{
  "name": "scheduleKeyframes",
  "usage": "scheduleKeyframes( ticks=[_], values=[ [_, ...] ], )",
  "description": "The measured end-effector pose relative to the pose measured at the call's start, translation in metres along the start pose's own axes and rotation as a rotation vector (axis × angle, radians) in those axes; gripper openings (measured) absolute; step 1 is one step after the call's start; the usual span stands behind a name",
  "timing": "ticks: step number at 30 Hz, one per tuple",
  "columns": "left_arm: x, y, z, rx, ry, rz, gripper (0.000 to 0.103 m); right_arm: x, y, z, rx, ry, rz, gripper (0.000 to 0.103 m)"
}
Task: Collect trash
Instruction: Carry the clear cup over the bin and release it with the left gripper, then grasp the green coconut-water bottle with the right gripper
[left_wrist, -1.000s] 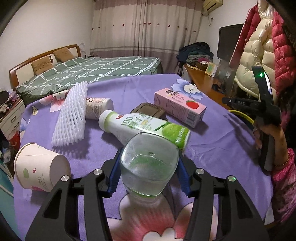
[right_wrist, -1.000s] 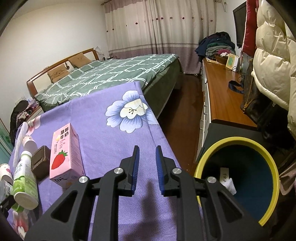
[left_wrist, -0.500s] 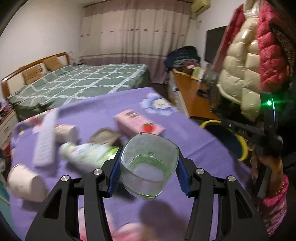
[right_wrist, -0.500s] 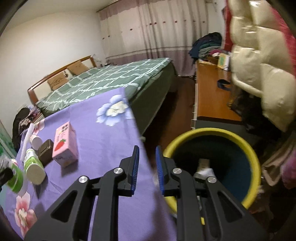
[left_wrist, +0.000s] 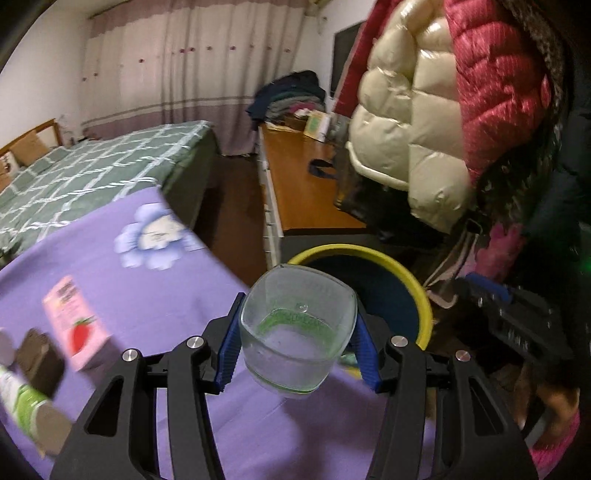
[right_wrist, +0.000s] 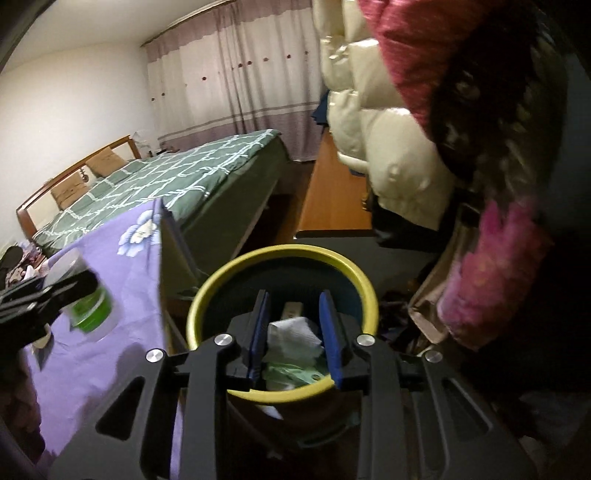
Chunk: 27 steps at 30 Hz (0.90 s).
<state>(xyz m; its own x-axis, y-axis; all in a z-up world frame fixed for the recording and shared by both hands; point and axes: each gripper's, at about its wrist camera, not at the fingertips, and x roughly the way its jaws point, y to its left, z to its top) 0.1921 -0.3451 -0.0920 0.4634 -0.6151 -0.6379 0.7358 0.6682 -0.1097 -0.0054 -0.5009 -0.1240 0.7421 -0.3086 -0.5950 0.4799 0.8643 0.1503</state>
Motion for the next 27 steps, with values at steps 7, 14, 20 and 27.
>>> scheduleKeyframes(
  ticks=[7,14,20,27],
  values=[
    [0.063,-0.047,0.018,0.045,0.071,-0.044,0.053,-0.009,-0.031,-0.003,0.044,-0.023,-0.052,0.036],
    [0.102,-0.054,0.022,0.018,0.100,-0.008,0.078,-0.012,-0.047,-0.004,0.074,-0.027,-0.082,0.038],
    [0.056,-0.024,0.015,-0.028,0.043,0.030,0.082,-0.005,-0.030,-0.006,0.054,-0.001,-0.045,0.039],
    [-0.039,0.048,-0.014,-0.110,-0.101,0.169,0.090,0.014,0.017,-0.012,-0.020,0.049,0.024,0.040]
  ],
)
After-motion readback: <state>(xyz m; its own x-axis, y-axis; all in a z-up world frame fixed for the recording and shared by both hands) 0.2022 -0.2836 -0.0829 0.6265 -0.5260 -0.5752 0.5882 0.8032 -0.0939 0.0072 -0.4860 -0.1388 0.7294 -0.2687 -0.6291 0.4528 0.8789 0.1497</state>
